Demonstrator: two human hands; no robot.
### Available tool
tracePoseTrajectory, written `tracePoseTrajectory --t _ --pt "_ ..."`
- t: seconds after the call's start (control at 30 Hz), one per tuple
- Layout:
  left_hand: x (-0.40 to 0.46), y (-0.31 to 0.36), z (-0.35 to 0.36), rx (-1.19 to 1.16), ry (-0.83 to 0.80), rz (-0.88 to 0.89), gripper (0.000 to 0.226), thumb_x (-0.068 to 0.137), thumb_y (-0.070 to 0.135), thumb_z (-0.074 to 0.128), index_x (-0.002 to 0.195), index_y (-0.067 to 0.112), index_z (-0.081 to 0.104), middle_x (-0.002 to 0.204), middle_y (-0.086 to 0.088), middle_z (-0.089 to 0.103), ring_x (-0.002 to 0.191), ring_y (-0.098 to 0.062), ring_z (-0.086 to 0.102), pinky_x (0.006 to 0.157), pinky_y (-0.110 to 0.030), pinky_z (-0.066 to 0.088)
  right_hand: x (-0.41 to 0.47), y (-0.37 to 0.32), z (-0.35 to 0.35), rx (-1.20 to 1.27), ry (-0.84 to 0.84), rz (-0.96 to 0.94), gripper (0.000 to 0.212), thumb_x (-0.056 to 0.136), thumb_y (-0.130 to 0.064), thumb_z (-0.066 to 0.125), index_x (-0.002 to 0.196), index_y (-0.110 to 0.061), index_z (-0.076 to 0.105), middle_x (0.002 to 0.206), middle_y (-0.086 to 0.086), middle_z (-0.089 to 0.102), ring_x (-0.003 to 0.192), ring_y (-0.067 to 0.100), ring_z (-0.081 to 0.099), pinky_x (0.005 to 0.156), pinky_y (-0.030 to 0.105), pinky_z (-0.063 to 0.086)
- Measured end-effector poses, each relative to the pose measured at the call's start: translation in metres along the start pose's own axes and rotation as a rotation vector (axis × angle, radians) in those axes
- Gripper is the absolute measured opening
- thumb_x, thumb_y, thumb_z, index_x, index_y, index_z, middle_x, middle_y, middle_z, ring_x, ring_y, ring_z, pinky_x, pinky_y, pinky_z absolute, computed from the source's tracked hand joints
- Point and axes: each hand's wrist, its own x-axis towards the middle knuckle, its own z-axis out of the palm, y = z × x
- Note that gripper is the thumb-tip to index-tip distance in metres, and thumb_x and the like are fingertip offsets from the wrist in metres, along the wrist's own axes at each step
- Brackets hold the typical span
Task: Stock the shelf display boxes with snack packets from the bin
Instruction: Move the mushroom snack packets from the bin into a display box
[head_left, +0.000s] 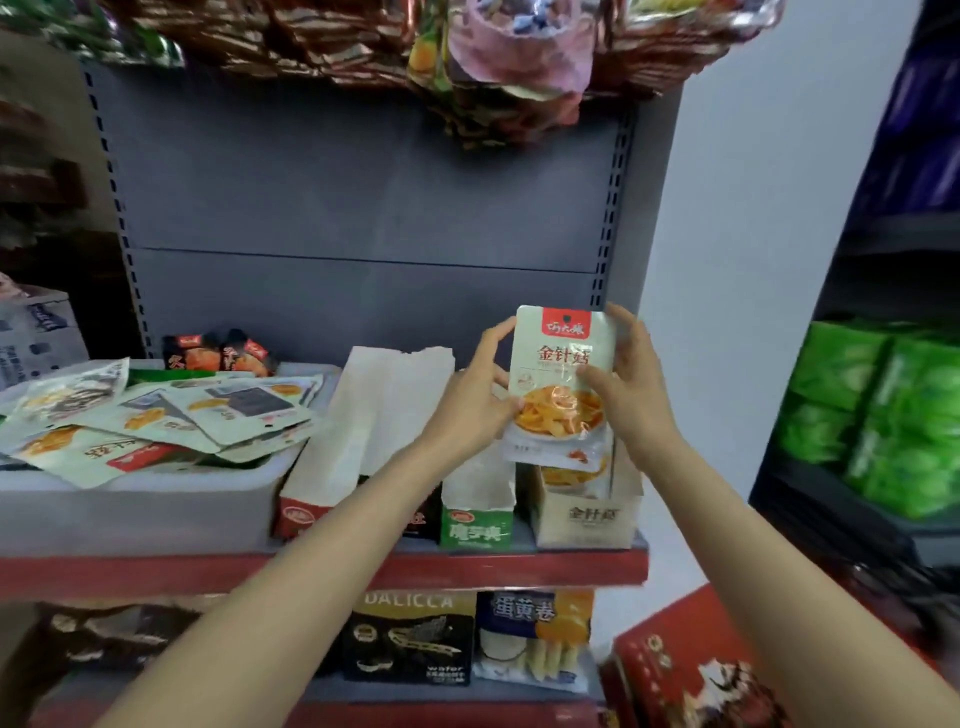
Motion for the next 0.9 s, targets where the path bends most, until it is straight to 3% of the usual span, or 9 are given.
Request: tracePoseTrajectory --t 0.17,0.3,0.37,0.43,0.53,0.63,0.7,0.8,0.9 --pt "0.02 0.016 0.032 0.055 -0.039 0.022 0.097 0.083 0.006 0.067 0.147 0.037 0.001 0.084 0.014 0.057 0.067 -0.004 0.061 0.054 -0.011 0.048 0.016 0.011 -0.03 -0.061 -0.009 -0.007 0.062 0.088 0.001 0.058 0.137 -0.027 0.033 0.13 0.005 0.051 0.112 0.019 0.057 0.081 0.033 0.057" --pt "0.036 0.018 0.045 0.124 -0.076 -0.022 0.104 0.081 0.01 0.071 0.147 0.035 -0.005 0.117 0.0 0.062 0.086 -0.009 0.063 0.068 -0.021 0.053 0.028 0.024 -0.042 -0.104 -0.035 0.001 0.06 0.088 -0.001 0.059 0.136 -0.027 0.034 0.127 0.0 0.052 0.108 0.015 0.058 0.069 0.019 0.056" --pt "0.04 0.016 0.047 0.16 -0.056 -0.042 0.097 0.08 0.012 0.073 0.147 0.032 0.005 0.115 -0.002 0.064 0.088 -0.011 0.064 0.067 -0.022 0.052 0.031 0.029 -0.044 -0.115 -0.051 0.014 0.059 0.088 -0.002 0.061 0.135 -0.026 0.035 0.122 -0.003 0.052 0.104 0.013 0.057 0.062 0.013 0.053" --pt "0.043 0.012 0.048 0.198 0.001 -0.052 0.084 0.08 0.014 0.073 0.143 0.029 0.019 0.096 0.003 0.066 0.078 -0.008 0.062 0.063 -0.021 0.051 0.03 0.037 -0.045 -0.125 -0.074 0.03 0.057 0.087 -0.002 0.062 0.133 -0.024 0.037 0.118 -0.003 0.053 0.102 0.013 0.058 0.065 0.016 0.053" --pt "0.044 0.005 0.051 0.27 0.076 -0.05 0.063 0.081 0.016 0.072 0.131 0.025 0.036 0.08 0.011 0.059 0.076 -0.009 0.061 0.07 -0.036 0.056 0.027 0.051 -0.045 -0.218 -0.078 0.007 0.055 0.083 0.0 0.064 0.129 -0.019 0.042 0.118 0.0 0.055 0.102 0.011 0.055 0.075 0.02 0.053" --pt "0.043 -0.002 0.056 0.379 0.131 -0.044 0.049 0.08 0.019 0.073 0.118 0.023 0.043 0.093 0.007 0.059 0.088 -0.013 0.059 0.079 -0.041 0.053 0.026 0.061 -0.042 -0.35 -0.079 -0.022 0.057 0.079 -0.001 0.068 0.128 -0.019 0.044 0.125 0.004 0.046 0.113 0.014 0.047 0.095 0.034 0.048" --pt "0.044 -0.007 0.057 0.476 0.186 -0.029 0.044 0.079 0.021 0.074 0.112 0.021 0.046 0.11 0.003 0.053 0.103 -0.015 0.051 0.086 -0.035 0.047 0.025 0.064 -0.039 -0.434 -0.102 -0.029 0.059 0.08 -0.003 0.069 0.13 -0.02 0.044 0.131 0.004 0.038 0.123 0.017 0.039 0.102 0.031 0.042" --pt "0.047 -0.011 0.057 0.449 0.181 -0.041 0.037 0.079 0.019 0.074 0.105 0.019 0.047 0.116 0.001 0.047 0.107 -0.013 0.047 0.081 -0.027 0.045 0.024 0.065 -0.037 -0.581 -0.137 -0.07 0.055 0.083 -0.007 0.067 0.131 -0.019 0.043 0.133 0.003 0.039 0.125 0.017 0.03 0.096 0.019 0.028" --pt "0.048 -0.013 0.058 0.411 0.114 -0.046 0.027 0.082 0.016 0.071 0.094 0.019 0.047 0.109 0.001 0.056 0.095 -0.015 0.057 0.076 -0.033 0.054 0.024 0.064 -0.038 -0.747 -0.175 -0.123 0.042 0.084 -0.013 0.065 0.123 -0.019 0.051 0.13 0.003 0.046 0.121 0.021 0.034 0.095 0.024 0.031"
